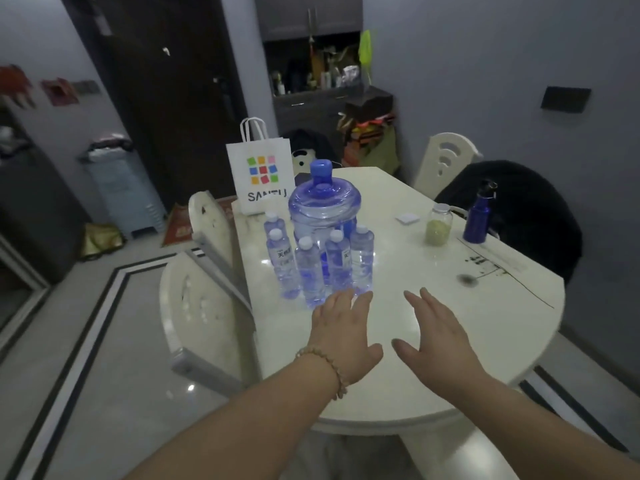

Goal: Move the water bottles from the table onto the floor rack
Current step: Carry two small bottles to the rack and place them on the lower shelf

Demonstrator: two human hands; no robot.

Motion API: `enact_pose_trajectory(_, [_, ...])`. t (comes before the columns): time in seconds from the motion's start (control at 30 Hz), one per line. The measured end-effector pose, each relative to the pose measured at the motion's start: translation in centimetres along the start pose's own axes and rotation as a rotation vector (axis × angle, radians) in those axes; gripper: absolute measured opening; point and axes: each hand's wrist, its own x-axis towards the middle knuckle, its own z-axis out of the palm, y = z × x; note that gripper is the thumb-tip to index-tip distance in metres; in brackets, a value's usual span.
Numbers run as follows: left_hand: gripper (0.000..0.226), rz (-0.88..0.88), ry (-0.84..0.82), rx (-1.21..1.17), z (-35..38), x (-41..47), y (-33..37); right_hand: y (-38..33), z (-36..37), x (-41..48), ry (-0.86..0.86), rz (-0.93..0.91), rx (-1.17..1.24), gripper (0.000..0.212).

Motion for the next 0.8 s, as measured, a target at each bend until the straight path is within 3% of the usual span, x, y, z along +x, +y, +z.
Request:
enact_pose_trajectory(0.23, [0.078,-0.064,0.012,0.025,1.3,6.6,-5.4,-1.7,3.5,10.0,-0.056,-0.077,0.011,0.08])
enact_pose_trajectory(0.37, [0.065,-0.048,0.052,0.011,0.8,12.2,-7.3,-2.1,4.0,15.9,-0.018,-0.101,0.012,0.074])
enact_pose_trajectory(0.53, [0.075,-0.012,0.023,0.048,1.1,19.0,-8.5,-1.7,4.8,23.9,-0.052,-0.08,-0.087,0.08])
enact_pose_trajectory(0.8, [0.064,0.178,-0.042,0.317,2.4,24.3,-9.9,-1.7,7.4,29.0,-0.146,-0.211,-0.561,0.074])
